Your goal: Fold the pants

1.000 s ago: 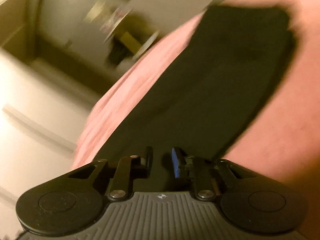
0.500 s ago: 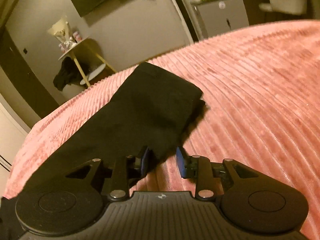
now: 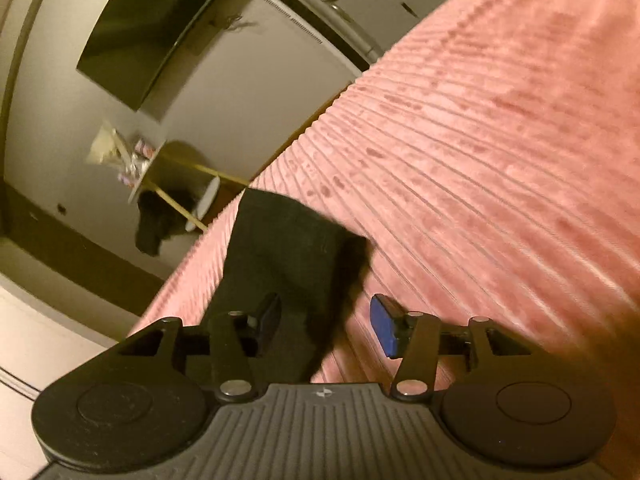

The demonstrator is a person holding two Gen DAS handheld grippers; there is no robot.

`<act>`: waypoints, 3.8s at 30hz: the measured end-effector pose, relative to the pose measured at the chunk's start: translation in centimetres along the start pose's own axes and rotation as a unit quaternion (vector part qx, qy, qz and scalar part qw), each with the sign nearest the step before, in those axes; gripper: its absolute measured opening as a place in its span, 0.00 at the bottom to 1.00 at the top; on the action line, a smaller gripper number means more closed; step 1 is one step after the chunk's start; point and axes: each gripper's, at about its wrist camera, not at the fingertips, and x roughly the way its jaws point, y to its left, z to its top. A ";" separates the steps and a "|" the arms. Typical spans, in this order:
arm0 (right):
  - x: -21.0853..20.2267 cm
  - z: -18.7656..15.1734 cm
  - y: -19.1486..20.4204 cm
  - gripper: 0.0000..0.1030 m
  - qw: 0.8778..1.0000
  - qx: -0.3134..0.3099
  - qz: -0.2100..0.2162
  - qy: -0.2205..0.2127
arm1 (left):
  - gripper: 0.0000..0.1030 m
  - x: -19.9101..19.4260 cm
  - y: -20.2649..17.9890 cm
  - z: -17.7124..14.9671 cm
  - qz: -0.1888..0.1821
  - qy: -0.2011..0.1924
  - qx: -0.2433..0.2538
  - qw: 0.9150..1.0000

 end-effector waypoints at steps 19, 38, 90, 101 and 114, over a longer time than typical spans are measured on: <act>-2.3 -3.9 12.6 0.09 0.985 -0.128 0.107 -0.042 | 1.00 -3.1 -4.4 -3.8 -0.134 0.018 0.015 0.991; 0.2 -12.9 18.6 0.32 0.968 -0.233 0.039 0.087 | 1.00 -5.0 -5.3 -5.0 -0.242 0.039 0.030 0.969; 6.4 -12.5 11.9 0.00 0.983 -0.118 0.020 0.141 | 0.67 2.8 -18.4 -3.6 -0.414 0.235 -0.089 0.875; 5.7 -12.4 11.6 0.06 0.985 -0.097 0.040 0.134 | 0.11 1.8 -19.3 -3.3 -0.393 0.220 -0.056 0.891; 1.3 -15.8 17.1 0.34 0.964 -0.216 0.067 0.138 | 0.24 -0.8 -9.0 0.4 -0.308 0.128 0.027 0.942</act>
